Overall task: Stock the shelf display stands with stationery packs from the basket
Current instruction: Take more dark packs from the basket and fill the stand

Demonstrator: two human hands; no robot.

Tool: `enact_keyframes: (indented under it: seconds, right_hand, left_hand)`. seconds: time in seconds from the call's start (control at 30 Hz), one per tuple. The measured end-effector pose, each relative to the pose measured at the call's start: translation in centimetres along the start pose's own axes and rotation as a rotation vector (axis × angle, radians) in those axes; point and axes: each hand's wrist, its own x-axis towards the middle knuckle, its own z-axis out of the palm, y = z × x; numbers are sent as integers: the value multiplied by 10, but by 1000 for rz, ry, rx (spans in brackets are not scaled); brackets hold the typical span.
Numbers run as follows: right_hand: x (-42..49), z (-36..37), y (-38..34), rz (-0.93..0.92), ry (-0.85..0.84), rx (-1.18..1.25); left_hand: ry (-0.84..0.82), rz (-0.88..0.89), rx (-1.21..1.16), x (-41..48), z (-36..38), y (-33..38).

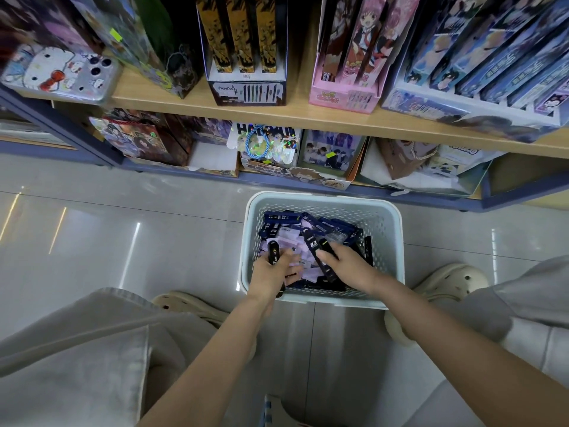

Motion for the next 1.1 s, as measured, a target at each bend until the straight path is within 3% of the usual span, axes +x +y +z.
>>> enact_keyframes:
  seconds: [0.43,0.63,0.8,1.0,1.1]
  right_hand:
    - [-43,-8,-86,-222,88,312]
    - [-64,-39,-126,-259,157,387]
    - [-78,-62,-159,-310,288,61]
    - [-100,-77,-221,-327,193,129]
    - [-111,-86,-251,-422,257,-101]
  left_hand:
    - [96,56,-225,-34,5,48]
    - [13,144,-393,-58,-11,93]
    - [-51,293,-386,-92,-25,141]
    - [-74,468,-265,-120,-51,191]
    - [-65,520,-245,-132,-62,210]
